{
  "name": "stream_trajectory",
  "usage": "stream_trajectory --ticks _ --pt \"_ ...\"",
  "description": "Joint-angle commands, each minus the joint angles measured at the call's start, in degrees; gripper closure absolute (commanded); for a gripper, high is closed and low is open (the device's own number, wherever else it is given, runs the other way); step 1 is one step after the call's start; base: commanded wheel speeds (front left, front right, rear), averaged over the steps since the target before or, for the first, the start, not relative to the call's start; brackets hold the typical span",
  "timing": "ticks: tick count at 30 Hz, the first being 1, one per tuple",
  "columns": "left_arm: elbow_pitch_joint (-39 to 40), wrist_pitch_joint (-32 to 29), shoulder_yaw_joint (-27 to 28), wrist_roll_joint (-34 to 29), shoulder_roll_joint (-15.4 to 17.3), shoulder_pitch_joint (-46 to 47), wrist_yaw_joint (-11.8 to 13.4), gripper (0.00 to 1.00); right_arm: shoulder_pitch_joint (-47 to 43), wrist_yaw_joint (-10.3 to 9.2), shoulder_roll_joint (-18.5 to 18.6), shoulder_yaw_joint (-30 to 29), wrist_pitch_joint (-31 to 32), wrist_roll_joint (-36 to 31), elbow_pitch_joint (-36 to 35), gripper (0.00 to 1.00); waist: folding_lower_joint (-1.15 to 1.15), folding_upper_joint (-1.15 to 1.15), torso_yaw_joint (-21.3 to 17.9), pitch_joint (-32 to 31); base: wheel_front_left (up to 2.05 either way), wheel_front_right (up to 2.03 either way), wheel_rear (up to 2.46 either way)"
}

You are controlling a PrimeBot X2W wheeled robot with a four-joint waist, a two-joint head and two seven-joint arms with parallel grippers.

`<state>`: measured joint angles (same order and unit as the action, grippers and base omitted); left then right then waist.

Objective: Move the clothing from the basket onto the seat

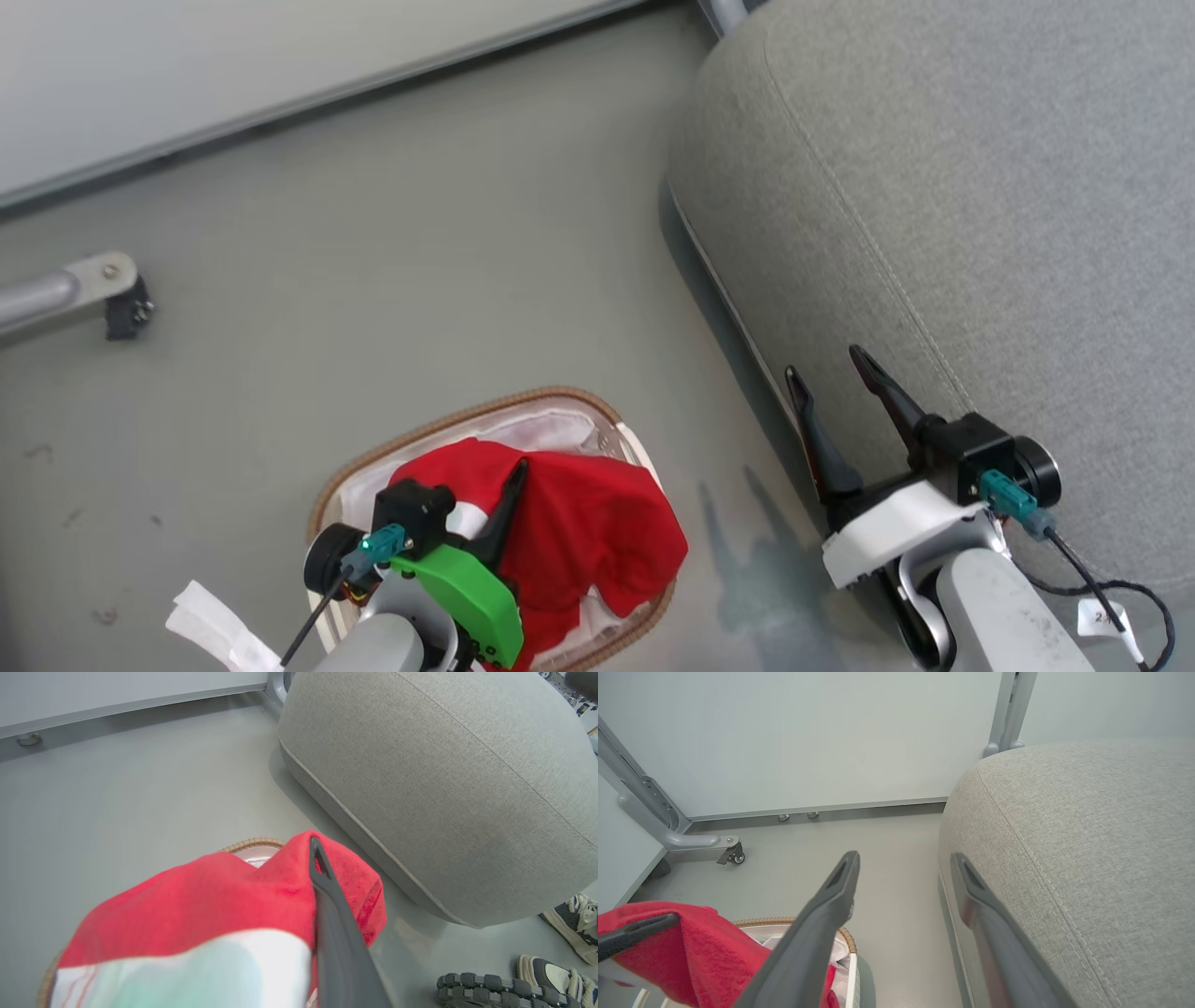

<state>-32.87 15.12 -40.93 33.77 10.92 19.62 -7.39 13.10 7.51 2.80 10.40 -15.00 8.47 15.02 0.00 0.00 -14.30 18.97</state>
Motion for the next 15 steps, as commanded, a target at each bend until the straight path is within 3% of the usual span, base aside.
stream_trajectory --ticks 1,15 --pt "1.11 0.06 0.93 -0.9 -0.45 -1.5 -0.18 1.0 -1.61 -0.04 0.26 -0.34 -0.28 -0.36 0.41 0.0 0.0 0.0 3.84 -7.1 0.0 0.0 0.0" --pt "13.68 0.06 8.86 -6.2 -1.3 -4.48 -0.18 1.0 -8.58 -0.04 1.0 -0.86 -0.28 -1.12 1.91 0.0 0.0 0.0 6.54 -15.81 0.0 0.0 0.0"
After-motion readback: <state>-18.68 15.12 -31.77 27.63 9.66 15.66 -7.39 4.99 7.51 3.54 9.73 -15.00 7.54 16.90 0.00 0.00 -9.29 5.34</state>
